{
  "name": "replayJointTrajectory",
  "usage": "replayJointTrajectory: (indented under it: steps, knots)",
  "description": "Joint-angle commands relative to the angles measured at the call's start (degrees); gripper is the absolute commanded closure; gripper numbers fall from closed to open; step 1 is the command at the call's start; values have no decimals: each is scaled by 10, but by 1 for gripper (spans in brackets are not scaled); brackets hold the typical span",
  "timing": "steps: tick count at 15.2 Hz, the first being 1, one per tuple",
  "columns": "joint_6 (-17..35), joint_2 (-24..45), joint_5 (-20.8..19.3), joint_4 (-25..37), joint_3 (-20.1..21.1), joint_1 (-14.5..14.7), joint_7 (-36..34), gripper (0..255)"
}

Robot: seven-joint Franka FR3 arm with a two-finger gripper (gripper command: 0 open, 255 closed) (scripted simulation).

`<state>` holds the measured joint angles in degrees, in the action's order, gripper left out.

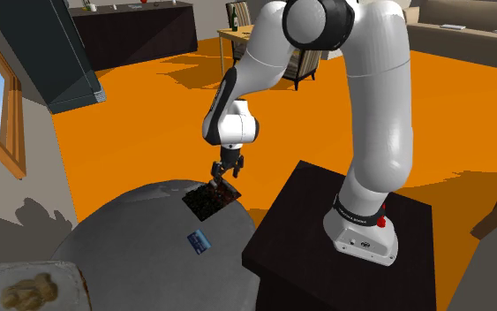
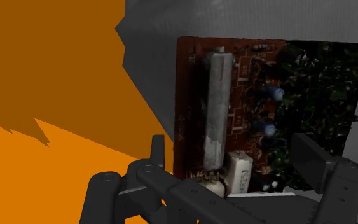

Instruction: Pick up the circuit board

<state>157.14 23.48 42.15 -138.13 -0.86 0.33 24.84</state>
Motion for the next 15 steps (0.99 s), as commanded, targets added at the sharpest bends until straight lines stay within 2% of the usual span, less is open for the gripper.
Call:
replayJointTrajectory:
  steps: [1, 4, 5, 15]
  knots:
    - [11, 20, 13, 9, 8, -6, 13, 0]
    - [19, 34, 22, 14, 15, -11, 23, 0]
    - [19, 34, 22, 15, 15, -11, 24, 255]
    - [14, 25, 16, 11, 11, -8, 17, 255]
